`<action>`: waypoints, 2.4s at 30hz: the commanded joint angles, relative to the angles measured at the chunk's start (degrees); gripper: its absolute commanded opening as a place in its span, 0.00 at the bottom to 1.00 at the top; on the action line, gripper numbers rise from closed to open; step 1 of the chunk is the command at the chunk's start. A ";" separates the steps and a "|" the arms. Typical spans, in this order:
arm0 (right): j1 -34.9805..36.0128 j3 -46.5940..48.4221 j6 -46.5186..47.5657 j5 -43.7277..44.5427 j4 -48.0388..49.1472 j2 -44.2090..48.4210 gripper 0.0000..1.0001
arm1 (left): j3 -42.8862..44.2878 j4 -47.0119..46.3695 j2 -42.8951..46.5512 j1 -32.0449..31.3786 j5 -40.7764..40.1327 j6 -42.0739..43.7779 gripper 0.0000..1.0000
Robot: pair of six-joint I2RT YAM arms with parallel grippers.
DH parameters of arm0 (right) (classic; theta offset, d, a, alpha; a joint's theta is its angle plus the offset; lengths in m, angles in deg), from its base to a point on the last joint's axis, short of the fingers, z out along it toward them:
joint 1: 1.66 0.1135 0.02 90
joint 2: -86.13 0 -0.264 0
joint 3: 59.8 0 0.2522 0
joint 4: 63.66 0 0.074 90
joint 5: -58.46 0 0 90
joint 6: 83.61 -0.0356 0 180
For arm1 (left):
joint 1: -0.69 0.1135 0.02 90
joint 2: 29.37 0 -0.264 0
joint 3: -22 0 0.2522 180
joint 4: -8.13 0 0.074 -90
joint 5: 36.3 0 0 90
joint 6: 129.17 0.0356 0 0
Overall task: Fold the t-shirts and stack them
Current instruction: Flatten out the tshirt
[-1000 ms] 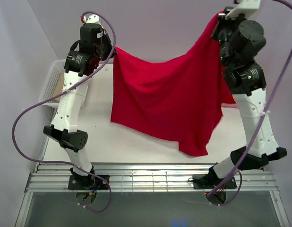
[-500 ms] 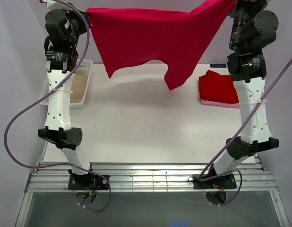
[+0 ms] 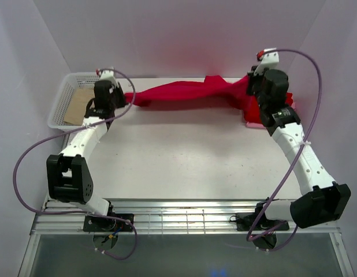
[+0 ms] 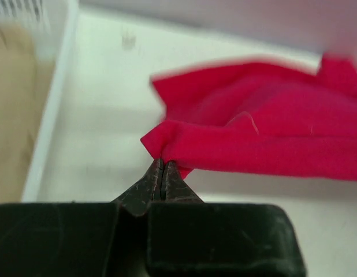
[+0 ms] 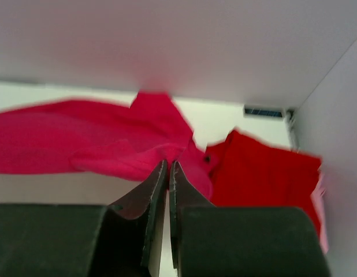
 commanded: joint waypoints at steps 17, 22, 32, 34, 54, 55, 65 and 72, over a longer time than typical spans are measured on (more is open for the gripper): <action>12.02 -21.03 -27.32 -10.15 -41.24 21.95 0.08 | -23.28 27.48 21.29 -1.23 3.85 -1.65 0.08; 16.14 -26.04 -32.42 -12.87 -47.82 26.78 0.08 | -21.36 35.30 24.97 -2.98 2.79 -4.63 0.41; 22.22 -29.92 -36.03 -14.28 -56.46 33.74 0.56 | -17.92 44.90 33.40 -3.78 3.24 -16.41 0.82; 22.13 -28.77 -35.33 -12.36 -54.71 32.69 0.63 | -18.97 41.21 33.86 -3.78 -1.41 -16.67 0.74; 12.47 -14.19 -26.37 -5.04 -19.63 -16.61 0.08 | 7.74 27.93 -16.58 -2.46 -13.56 -13.07 0.00; 11.33 -12.87 -25.75 -6.18 -19.11 -18.37 0.08 | 8.09 28.01 -17.37 -2.37 -13.30 -13.25 0.00; 5.96 6.99 -22.67 -12.61 -24.11 -40.34 0.08 | 10.12 31.27 -26.25 -2.28 -9.25 -14.21 0.00; 4.47 12.89 -22.05 -14.28 -26.83 -47.38 0.08 | 15.02 32.41 -32.05 -2.19 -9.51 -14.13 0.00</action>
